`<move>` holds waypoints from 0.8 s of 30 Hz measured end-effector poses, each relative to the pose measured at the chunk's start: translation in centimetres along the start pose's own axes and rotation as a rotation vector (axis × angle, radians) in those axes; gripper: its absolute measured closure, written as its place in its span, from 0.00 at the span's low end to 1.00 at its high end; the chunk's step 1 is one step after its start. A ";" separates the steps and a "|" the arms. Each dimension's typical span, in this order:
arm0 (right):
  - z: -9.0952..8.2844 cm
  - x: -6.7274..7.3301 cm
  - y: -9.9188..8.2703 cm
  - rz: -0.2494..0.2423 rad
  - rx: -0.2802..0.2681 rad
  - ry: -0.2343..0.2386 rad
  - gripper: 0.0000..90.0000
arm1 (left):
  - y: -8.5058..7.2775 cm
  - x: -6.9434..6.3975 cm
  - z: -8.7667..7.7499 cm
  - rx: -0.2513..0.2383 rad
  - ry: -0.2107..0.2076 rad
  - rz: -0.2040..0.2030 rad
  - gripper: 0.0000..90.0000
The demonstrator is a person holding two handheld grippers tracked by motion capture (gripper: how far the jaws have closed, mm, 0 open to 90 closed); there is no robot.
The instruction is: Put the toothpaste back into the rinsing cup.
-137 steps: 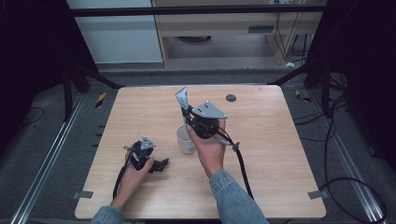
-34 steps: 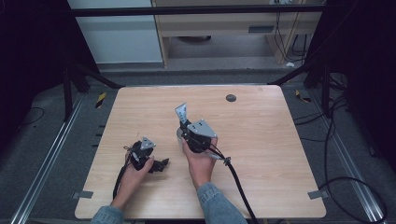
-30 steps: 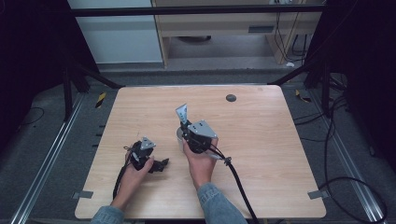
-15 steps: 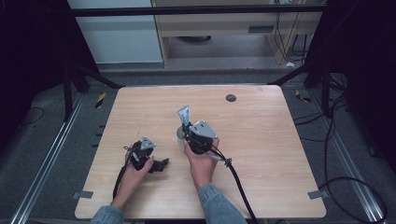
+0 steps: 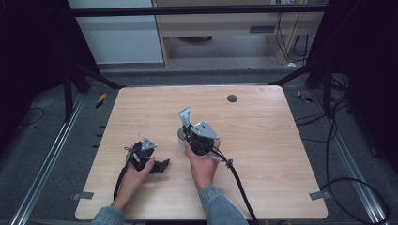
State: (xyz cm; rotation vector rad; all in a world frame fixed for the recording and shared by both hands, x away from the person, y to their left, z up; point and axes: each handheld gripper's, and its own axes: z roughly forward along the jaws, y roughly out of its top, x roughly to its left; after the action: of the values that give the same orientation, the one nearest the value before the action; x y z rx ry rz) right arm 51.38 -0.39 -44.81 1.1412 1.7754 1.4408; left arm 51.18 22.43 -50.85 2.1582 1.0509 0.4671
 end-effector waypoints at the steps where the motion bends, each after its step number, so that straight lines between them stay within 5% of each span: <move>1: 0.0 0.0 0.0 0.003 0.000 0.001 0.85 | 0.0 0.0 0.0 -0.001 -0.001 0.000 0.00; 24: 1.0 -1.7 0.6 0.044 0.044 0.025 0.81 | 0.0 0.0 0.0 0.000 -0.004 0.001 0.00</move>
State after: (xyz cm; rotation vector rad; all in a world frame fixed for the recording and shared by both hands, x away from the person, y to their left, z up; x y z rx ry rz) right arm 53.15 -1.40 -44.65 1.1962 1.8178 1.4535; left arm 51.22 22.45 -50.85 2.1588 1.0473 0.4633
